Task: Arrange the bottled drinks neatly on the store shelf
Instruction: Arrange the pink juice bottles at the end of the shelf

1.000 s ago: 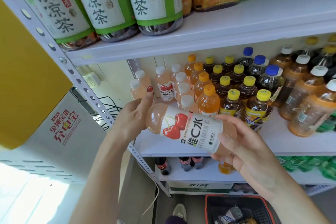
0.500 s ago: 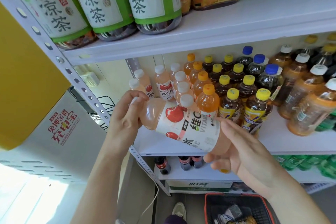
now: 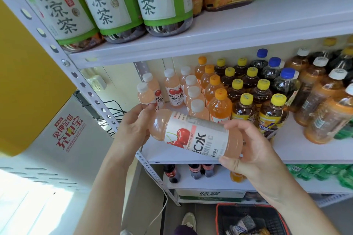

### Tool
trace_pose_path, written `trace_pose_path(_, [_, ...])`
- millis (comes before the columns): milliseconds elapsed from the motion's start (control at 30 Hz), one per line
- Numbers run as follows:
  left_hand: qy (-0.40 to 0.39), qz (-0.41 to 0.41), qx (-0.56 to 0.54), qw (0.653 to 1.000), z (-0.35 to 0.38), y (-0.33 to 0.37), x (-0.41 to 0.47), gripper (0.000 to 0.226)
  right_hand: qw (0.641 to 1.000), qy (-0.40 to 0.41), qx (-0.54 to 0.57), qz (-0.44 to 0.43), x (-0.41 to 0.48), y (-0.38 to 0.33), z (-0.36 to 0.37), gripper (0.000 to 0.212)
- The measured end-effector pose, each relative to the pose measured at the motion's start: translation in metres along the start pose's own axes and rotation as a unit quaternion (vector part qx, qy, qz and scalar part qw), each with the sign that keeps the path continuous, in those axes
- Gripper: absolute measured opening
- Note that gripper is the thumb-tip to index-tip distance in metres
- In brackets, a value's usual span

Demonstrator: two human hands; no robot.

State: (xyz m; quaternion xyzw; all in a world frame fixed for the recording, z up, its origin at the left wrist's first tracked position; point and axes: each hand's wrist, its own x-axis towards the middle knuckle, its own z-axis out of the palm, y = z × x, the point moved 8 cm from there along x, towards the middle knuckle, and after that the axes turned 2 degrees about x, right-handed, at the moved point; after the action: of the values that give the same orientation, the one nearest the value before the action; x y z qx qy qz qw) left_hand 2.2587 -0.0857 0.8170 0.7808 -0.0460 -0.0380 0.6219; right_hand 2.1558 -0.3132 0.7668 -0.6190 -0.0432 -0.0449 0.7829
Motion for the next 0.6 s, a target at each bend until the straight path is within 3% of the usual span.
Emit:
trace_pose_path(100, [0.030, 0.037, -0.009, 0.999, -0.004, 0.005, -0.002, 0.029, 1.000, 0.004, -0.022, 0.001, 0.004, 0.002, 0.002, 0.063])
trace_pose_path(233, [0.054, 0.103, 0.058, 0.991, -0.014, 0.022, 0.000, 0.028, 0.986, -0.001, -0.165, 0.008, 0.011, 0.013, 0.011, 0.073])
trace_pose_path(333, [0.072, 0.139, 0.213, 0.964, -0.019, 0.028, 0.003, 0.030, 0.950, 0.018, -0.310, -0.030, 0.016, 0.014, 0.011, 0.063])
trace_pose_path(433, [0.114, 0.150, 0.381, 0.905, -0.015, 0.029, 0.008, 0.035, 0.902, 0.034, -0.426, -0.066, 0.021, 0.012, 0.007, 0.052])
trace_pose_path(600, [0.124, 0.086, 0.410, 0.900, -0.006, -0.001, 0.058, 0.040, 0.840, 0.058, -0.527, -0.113, 0.042, 0.003, 0.007, 0.044])
